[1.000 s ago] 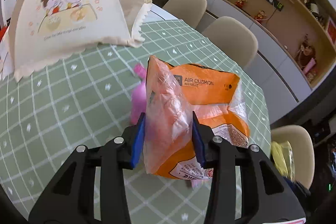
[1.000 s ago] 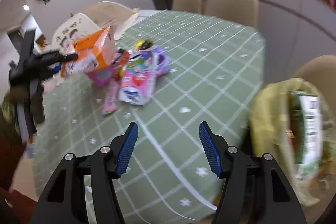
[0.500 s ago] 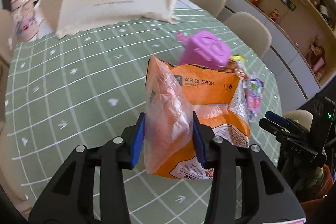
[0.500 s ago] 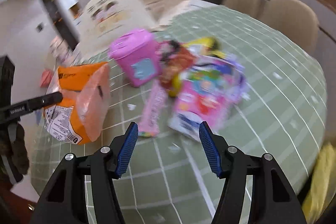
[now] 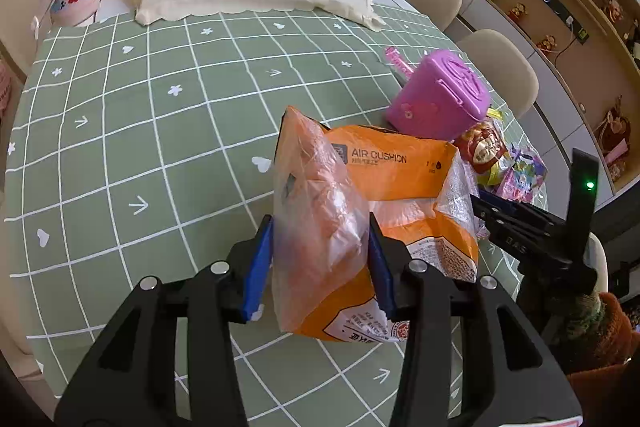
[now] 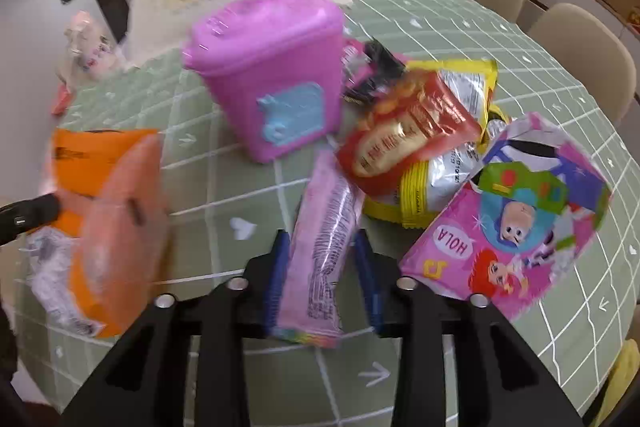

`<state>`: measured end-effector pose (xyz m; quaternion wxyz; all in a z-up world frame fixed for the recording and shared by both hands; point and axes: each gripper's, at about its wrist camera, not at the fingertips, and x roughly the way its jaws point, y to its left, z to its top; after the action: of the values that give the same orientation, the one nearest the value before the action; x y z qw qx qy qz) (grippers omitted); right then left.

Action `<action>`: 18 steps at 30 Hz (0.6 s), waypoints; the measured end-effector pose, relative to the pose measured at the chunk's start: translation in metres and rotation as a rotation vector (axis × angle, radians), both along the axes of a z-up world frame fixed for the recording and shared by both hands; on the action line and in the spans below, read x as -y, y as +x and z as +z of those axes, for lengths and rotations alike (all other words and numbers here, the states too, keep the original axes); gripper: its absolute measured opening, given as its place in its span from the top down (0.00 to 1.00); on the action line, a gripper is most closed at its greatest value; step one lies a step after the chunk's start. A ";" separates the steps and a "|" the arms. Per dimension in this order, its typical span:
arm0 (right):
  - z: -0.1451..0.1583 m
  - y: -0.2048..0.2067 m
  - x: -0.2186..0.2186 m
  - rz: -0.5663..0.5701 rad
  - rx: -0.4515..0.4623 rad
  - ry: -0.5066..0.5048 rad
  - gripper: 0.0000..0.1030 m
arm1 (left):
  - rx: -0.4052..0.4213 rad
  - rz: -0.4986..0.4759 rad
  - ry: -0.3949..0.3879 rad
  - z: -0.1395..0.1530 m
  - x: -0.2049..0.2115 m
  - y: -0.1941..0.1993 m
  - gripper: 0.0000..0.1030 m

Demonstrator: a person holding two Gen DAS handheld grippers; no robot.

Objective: Collect trash
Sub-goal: 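Grasp the pink candy strip with the right tool while the left tool holds the orange bag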

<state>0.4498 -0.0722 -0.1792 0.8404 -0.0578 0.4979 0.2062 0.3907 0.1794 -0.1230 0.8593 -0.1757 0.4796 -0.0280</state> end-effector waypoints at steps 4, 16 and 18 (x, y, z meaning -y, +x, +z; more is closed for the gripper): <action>0.004 -0.001 -0.002 0.033 -0.017 0.000 0.84 | -0.006 0.026 -0.017 -0.005 -0.009 0.000 0.60; 0.034 -0.054 0.061 -0.033 -0.038 0.067 0.89 | -0.025 0.002 -0.045 -0.012 -0.004 0.014 0.60; 0.045 -0.059 0.066 -0.051 -0.011 0.075 0.89 | -0.007 -0.022 -0.027 -0.005 0.003 0.016 0.60</action>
<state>0.3907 -0.1383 -0.1340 0.8443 -0.0124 0.4956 0.2037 0.4072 0.1761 -0.1284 0.8548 -0.1822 0.4840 -0.0436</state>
